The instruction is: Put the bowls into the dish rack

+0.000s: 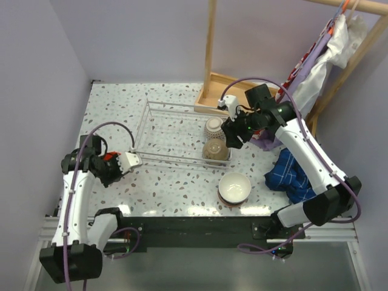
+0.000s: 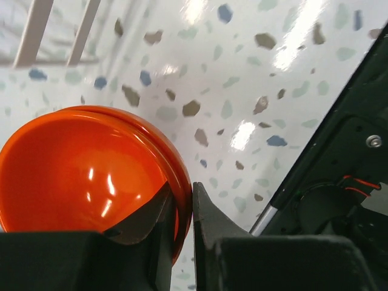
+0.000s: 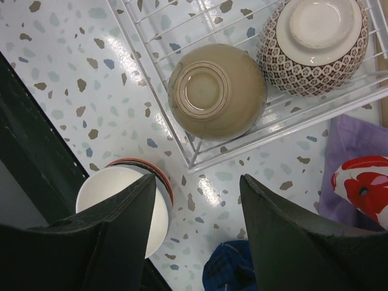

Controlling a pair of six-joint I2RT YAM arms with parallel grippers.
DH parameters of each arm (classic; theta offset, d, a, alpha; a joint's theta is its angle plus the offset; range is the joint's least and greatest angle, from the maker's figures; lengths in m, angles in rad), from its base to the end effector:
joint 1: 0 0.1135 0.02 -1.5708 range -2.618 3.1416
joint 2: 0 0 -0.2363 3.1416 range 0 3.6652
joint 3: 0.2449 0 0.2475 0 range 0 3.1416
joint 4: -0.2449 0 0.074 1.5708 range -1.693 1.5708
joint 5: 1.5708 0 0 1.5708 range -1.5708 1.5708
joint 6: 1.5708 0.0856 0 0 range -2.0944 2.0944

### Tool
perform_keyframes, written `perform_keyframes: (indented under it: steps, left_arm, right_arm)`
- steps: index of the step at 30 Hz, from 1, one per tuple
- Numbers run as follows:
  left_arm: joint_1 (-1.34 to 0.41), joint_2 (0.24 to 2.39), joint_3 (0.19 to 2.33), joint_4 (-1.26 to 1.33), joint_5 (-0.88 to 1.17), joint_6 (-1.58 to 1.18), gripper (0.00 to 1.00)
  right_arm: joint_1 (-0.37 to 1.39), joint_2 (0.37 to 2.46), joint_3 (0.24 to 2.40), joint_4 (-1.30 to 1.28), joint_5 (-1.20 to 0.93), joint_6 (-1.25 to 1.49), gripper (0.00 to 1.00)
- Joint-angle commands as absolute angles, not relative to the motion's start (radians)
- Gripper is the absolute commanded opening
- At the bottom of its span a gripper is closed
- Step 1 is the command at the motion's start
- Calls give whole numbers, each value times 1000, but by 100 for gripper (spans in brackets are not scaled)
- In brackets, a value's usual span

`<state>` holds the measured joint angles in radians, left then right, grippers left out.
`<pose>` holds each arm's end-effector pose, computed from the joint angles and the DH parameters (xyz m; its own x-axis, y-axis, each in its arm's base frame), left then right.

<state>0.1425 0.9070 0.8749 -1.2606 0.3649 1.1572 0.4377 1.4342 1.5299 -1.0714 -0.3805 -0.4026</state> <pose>0.1613 -0.0077 0.2038 -0.4152 0.8046 -0.4245 0.8572 0.5023 0.1135 0.2647 0.1590 0.3032 -0.4620 -0.6178 -0.6363 -0.8294 0.5550 0.0633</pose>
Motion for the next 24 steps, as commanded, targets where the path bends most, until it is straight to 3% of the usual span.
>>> perform_keyframes:
  steps: [1,7,14,24]
  left_arm:
    - [46,862,884,-1279,538,1207,0]
    - [-228,926,842,-1097,548,976,0]
    - [-710,1061,788,-810,437,643,0]
    - [-816,1218,798,-665,361,621,0]
  right_arm:
    - [440,1370,1490,-1049,-330,-425,62]
    - [440,1316,1394,-1046,-279,-445,61]
    - [440,1250,1313,-1055,-241,-469,61]
    - [440,1151,1233,-1045,-225,-474,61]
